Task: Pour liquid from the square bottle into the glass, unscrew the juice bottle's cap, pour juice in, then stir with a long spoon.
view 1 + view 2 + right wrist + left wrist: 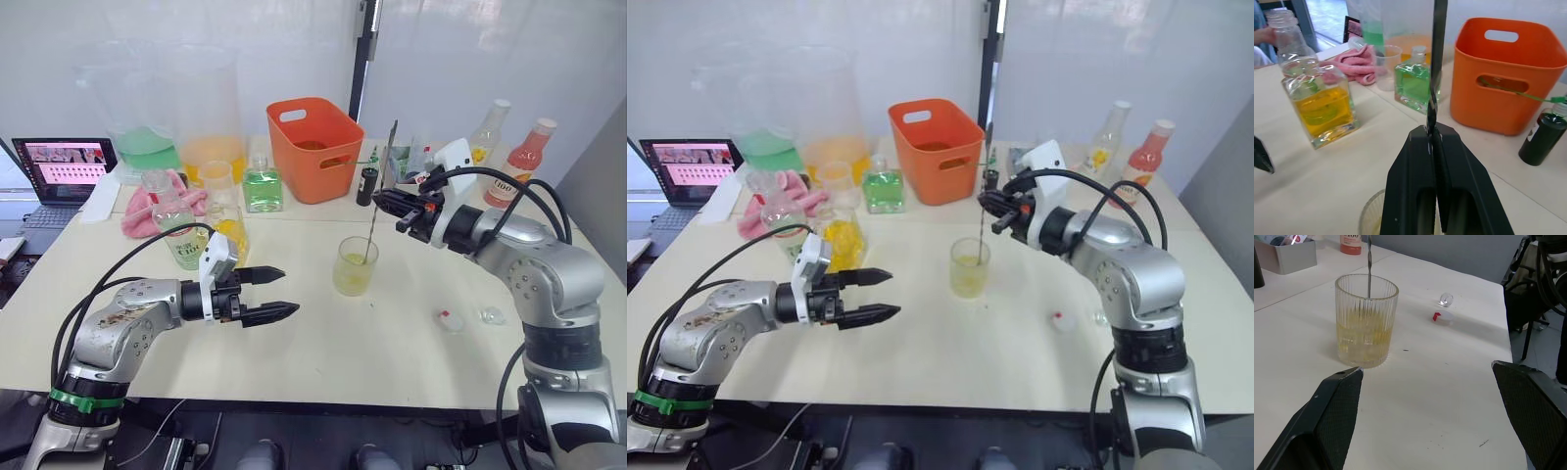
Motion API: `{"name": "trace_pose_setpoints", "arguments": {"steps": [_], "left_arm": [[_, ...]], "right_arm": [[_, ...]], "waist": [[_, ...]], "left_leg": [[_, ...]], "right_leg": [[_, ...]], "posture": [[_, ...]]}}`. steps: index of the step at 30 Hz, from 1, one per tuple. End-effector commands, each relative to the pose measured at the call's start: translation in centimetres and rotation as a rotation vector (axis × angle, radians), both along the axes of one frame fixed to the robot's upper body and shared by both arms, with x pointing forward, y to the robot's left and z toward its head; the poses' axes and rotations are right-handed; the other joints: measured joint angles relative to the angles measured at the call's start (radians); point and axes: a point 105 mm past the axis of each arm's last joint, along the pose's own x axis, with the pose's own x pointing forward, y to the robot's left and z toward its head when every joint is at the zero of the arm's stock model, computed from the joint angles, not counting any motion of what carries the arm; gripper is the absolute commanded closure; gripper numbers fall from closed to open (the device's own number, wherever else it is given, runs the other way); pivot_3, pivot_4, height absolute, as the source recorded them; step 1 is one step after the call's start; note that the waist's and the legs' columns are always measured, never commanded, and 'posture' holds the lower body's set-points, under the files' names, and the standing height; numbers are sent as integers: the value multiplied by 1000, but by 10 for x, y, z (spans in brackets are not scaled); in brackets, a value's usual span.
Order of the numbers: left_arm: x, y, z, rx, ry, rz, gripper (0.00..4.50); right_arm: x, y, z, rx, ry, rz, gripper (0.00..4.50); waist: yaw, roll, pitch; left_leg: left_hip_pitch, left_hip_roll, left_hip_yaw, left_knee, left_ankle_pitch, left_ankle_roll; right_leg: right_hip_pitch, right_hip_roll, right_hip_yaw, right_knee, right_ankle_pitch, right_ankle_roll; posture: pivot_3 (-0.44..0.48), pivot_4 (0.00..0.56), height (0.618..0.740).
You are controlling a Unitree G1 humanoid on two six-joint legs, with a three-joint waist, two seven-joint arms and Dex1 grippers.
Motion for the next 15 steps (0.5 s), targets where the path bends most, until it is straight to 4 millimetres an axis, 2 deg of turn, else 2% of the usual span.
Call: {"name": "trace_pose_setpoints", "arguments": {"steps": [1, 7, 15], "left_arm": [[-4, -1, 11, -3, -49, -12, 41], [-4, -4, 14, -3, -53, -13, 41], [-3, -7, 14, -11, -86, -12, 41]], "right_arm": [[-13, 10, 27, 63, -78, 52, 4500], [-6, 5, 37, 108, -113, 2, 4500], [-15, -12, 52, 123, -127, -16, 4500]], "waist": [[-3, 0, 0], [1, 0, 0], [1, 0, 0]], "left_leg": [[0, 0, 0, 0, 0, 0], [0, 0, 0, 0, 0, 0], [0, 0, 0, 0, 0, 0]], "right_leg": [[0, 0, 0, 0, 0, 0], [0, 0, 0, 0, 0, 0], [0, 0, 0, 0, 0, 0]], "posture": [[0, 150, 739], [0, 150, 739], [0, 150, 739]]}}
